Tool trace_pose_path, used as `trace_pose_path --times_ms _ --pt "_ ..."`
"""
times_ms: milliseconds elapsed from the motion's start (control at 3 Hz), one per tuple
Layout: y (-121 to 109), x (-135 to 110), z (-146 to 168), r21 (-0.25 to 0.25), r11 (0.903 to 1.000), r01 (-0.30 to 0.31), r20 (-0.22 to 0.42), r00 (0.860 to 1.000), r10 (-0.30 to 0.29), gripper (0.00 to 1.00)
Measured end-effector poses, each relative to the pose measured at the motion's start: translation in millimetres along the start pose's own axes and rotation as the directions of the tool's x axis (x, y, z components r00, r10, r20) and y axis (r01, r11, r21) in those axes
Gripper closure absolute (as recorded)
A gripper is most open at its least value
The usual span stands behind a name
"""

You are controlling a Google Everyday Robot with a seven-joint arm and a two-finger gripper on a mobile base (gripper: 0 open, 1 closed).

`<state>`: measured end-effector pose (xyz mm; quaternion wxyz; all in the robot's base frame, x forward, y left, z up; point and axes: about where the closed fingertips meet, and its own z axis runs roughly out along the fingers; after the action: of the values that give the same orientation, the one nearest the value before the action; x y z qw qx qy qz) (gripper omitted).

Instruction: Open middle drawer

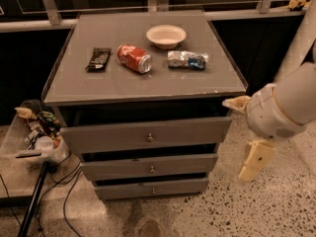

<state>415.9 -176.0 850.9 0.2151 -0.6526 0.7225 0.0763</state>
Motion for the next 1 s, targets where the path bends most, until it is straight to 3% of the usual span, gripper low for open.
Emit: trace_pose_path --times_ms 333,667,1000 --pt "11.4 16.2 36.3 0.003 0.9995 0.03 0.121 0.992 -0.031 0.0" --pt "3.4 36.7 71.8 0.027 0.9996 -0.011 0.179 0.984 0.006 0.0" --pt "-11.5 58.7 114.9 -0.017 0.9896 -0.143 0.211 0.967 0.143 0.0"
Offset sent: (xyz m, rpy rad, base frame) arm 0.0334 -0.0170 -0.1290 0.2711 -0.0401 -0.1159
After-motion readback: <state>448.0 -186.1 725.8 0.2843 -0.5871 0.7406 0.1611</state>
